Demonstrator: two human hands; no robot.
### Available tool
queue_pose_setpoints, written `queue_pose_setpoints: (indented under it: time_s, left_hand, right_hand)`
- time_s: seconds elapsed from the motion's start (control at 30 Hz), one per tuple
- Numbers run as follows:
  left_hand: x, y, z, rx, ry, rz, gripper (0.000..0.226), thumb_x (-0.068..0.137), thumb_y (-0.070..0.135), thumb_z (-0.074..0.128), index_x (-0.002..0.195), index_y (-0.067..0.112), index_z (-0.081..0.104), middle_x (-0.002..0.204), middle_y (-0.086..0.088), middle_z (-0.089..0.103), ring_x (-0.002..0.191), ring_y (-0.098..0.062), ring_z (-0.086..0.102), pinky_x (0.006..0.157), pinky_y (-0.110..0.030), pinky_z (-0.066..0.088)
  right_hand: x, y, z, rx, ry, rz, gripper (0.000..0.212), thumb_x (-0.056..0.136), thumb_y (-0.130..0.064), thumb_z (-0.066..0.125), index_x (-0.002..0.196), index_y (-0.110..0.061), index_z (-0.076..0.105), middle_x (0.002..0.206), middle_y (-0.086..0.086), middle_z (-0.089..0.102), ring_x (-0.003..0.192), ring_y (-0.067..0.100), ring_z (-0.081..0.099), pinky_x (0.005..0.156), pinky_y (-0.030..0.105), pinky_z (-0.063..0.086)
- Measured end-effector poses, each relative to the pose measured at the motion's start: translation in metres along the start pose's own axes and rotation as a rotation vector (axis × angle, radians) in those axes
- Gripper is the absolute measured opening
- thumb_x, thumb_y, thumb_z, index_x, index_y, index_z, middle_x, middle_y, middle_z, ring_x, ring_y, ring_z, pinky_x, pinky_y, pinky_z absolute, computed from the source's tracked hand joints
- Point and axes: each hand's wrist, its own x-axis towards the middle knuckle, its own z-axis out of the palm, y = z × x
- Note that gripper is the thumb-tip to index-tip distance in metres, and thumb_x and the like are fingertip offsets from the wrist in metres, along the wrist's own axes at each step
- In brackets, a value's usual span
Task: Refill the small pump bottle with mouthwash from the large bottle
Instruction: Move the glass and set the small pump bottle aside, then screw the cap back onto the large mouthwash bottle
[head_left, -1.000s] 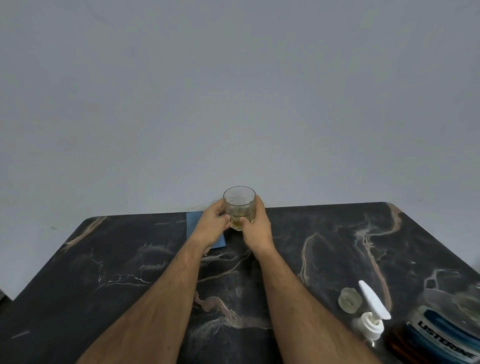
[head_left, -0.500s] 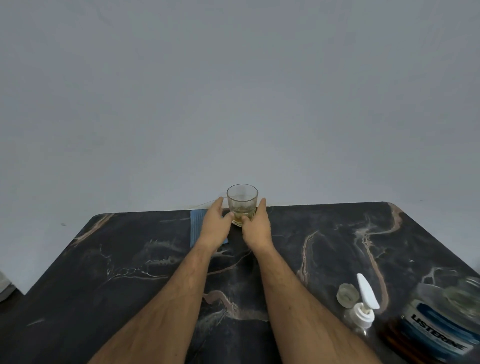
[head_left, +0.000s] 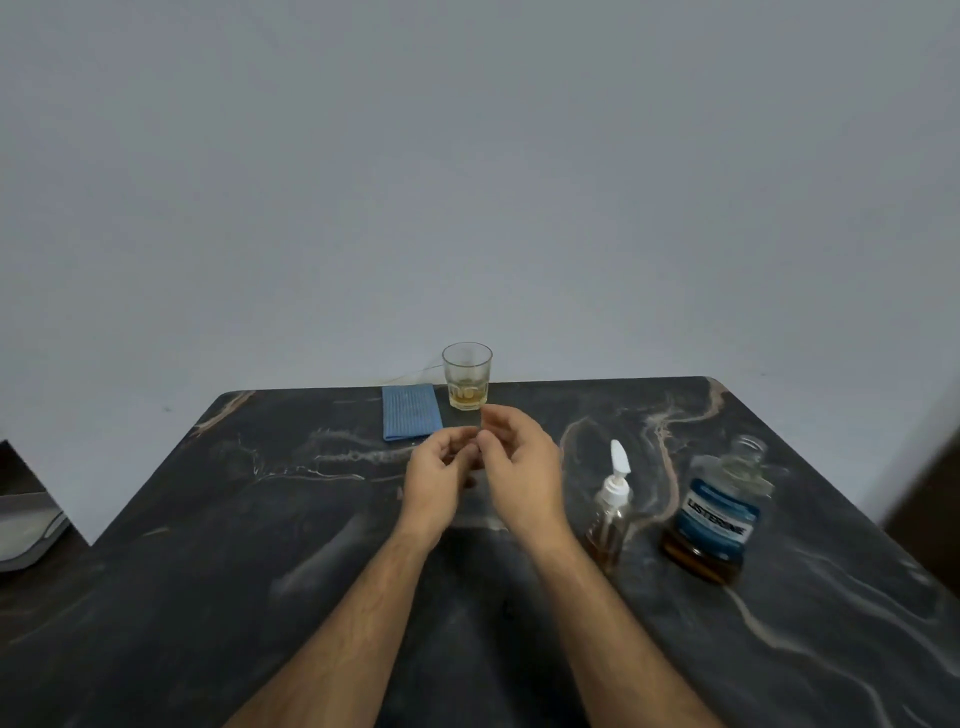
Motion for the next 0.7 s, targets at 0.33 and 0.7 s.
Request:
queue_pose_setpoints:
  time_s: [0.33, 0.7]
  left_hand:
    - [-0.087, -0.001, 0.046, 0.079, -0.163, -0.027, 0.025, 0.091, 0.012, 0.067, 0.112, 0.024, 0.068, 0.107, 0.0, 0.073, 0.097, -0.015, 0.07, 0.07, -0.021, 0.053]
    - [-0.096, 0.009, 0.08, 0.222, -0.22, -0.014, 0.058, 0.09, 0.014, 0.068, 0.144, 0.021, 0.047, 0.141, 0.001, 0.055, 0.099, -0.002, 0.063, 0.092, -0.035, 0.056]
  right_hand:
    - [-0.094, -0.002, -0.091, -0.037, 0.346, -0.252, 0.016, 0.09, -0.008, 0.065, 0.093, -0.023, 0.069, 0.088, -0.007, 0.068, 0.081, 0.011, 0.066, 0.07, 0.031, 0.057]
    - [-0.073, 0.054, -0.119, -0.174, 0.111, 0.208, 0.05, 0.093, 0.003, 0.053, 0.14, -0.014, 0.05, 0.135, 0.006, 0.061, 0.126, 0.017, 0.056, 0.106, 0.035, 0.046]
